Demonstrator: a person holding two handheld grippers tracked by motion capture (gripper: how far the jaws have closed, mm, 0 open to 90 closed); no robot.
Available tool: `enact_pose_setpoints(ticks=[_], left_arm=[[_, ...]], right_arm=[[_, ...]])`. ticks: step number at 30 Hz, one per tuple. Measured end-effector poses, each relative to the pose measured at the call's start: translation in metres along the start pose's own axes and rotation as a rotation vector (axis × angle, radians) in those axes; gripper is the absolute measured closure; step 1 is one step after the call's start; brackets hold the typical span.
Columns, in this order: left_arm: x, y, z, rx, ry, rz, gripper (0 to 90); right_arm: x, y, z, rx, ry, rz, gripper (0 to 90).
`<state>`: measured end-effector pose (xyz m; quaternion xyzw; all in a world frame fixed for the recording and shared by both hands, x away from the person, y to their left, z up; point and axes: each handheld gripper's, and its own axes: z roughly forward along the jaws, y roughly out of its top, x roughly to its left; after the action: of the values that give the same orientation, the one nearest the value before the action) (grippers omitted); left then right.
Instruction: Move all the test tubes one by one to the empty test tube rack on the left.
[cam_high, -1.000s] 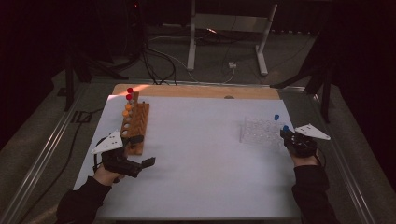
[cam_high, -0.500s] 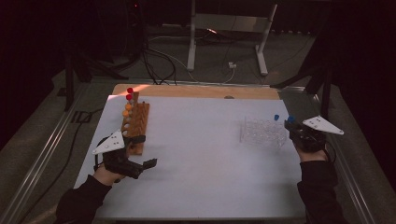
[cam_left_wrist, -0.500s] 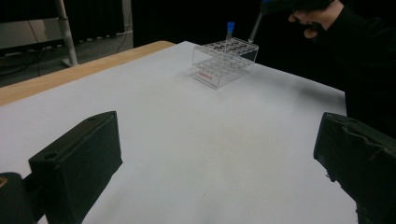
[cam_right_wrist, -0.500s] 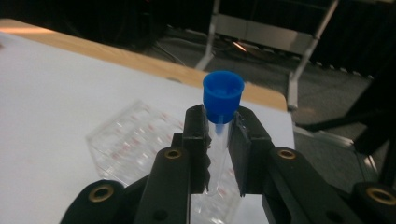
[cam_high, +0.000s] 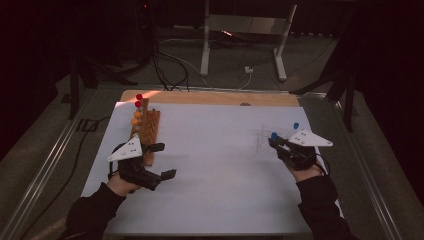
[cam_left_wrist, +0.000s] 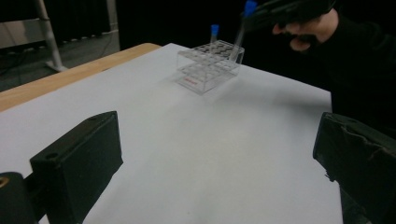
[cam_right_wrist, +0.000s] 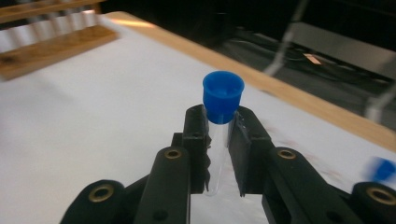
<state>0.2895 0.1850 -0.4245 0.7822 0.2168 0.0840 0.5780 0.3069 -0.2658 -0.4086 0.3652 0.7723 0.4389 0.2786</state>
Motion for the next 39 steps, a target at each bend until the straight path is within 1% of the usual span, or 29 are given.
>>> enact_pose_setpoints(ticks=[1, 3, 8, 11, 13, 16, 17, 19, 21, 24, 27, 29, 35, 39], left_arm=[[-0.001, 0.001, 0.001, -0.003, 0.000, 0.005, 3.1], [-0.002, 0.004, 0.005, -0.010, -0.010, 0.002, 3.9], [-0.006, 0.011, 0.016, 0.005, -0.034, 0.019, 3.9], [-0.009, 0.015, 0.023, 0.000, -0.053, 0.025, 4.4], [-0.011, 0.018, 0.027, -0.009, -0.068, 0.027, 5.7], [-0.015, 0.022, 0.036, -0.016, -0.093, 0.046, 8.4], [-0.015, 0.023, 0.038, -0.017, -0.099, 0.051, 11.3], [-0.018, 0.025, 0.043, -0.020, -0.110, 0.063, 15.2], [-0.021, 0.026, 0.048, -0.019, -0.124, 0.072, 17.1], [-0.024, 0.027, 0.055, -0.020, -0.141, 0.089, 24.2], [-0.028, 0.027, 0.061, -0.019, -0.151, 0.104, 33.4], [-0.029, 0.027, 0.065, -0.017, -0.152, 0.111, 38.7], [-0.032, 0.027, 0.074, -0.012, -0.138, 0.126, 51.6], [-0.033, 0.026, 0.080, -0.005, -0.137, 0.133, 56.0]], right_arm=[[0.006, 0.001, 0.003, 0.001, 0.020, -0.006, 77.8], [0.018, 0.002, 0.008, 0.005, 0.070, -0.018, 77.8], [0.046, 0.004, 0.020, 0.018, 0.171, -0.053, 77.7], [0.062, 0.005, 0.026, 0.026, 0.225, -0.070, 77.8], [0.071, 0.006, 0.030, 0.030, 0.258, -0.084, 77.7], [0.083, 0.008, 0.034, 0.031, 0.302, -0.098, 77.8], [0.087, 0.009, 0.036, 0.029, 0.322, -0.100, 77.7], [0.093, 0.010, 0.037, 0.031, 0.341, -0.111, 77.8], [0.099, 0.012, 0.039, 0.033, 0.358, -0.121, 77.8], [0.105, 0.013, 0.041, 0.037, 0.379, -0.128, 77.8], [0.110, 0.013, 0.043, 0.034, 0.395, -0.131, 77.7], [0.112, 0.014, 0.043, 0.035, 0.402, -0.131, 77.7], [0.116, 0.015, 0.043, 0.033, 0.418, -0.135, 77.8], [0.118, 0.016, 0.044, 0.035, 0.424, -0.138, 77.7]])
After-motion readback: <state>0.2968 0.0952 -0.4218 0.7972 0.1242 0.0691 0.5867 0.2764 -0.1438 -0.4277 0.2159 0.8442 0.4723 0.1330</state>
